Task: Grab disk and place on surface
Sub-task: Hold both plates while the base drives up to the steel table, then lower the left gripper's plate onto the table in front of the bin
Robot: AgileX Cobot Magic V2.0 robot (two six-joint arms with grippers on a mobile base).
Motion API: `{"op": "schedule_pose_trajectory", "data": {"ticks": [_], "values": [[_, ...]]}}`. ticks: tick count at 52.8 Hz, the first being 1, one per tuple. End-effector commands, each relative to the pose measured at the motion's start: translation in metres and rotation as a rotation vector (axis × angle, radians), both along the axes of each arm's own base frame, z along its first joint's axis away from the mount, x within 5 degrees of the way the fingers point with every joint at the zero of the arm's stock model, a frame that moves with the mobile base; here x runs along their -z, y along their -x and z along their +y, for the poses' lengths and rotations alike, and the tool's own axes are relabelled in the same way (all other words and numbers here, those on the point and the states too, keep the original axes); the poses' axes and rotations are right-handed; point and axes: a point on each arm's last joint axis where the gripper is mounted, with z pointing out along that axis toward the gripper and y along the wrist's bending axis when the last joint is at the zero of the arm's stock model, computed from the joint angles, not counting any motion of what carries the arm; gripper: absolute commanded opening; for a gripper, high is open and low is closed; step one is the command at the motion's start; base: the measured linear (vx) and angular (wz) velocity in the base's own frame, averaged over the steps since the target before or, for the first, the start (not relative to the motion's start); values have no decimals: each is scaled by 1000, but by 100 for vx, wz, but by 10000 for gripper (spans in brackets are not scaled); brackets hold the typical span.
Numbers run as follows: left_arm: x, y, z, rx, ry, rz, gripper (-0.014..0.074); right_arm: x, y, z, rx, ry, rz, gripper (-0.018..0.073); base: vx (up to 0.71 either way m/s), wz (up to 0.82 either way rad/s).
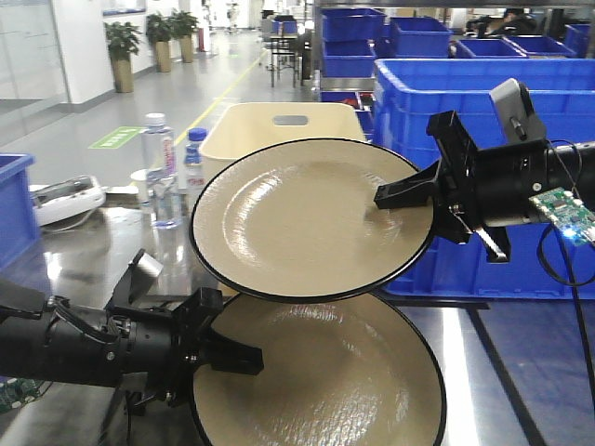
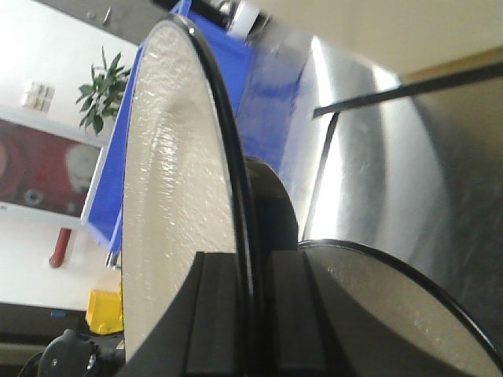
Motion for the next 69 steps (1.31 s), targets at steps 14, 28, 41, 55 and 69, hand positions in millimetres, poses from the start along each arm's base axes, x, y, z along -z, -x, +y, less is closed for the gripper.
{"op": "schedule_pose_trajectory", "data": {"ticks": [14,28,41,55,69], "values": [[-32,7,-2,-16,133,-38,1,-39,14,-1,32,-131,-103,-6,22,-17],[-32,7,-2,-16,133,-38,1,-39,14,-1,32,-131,-103,-6,13,0],[-32,7,-2,-16,133,-38,1,-39,14,-1,32,-131,-103,-6,6,2],[-32,7,-2,-16,133,-38,1,-39,14,-1,32,-131,-103,-6,1,0],[-32,3,-1,-59,121,-52,1,-39,14,-1,32,-131,-103,-6,0,0]]}}
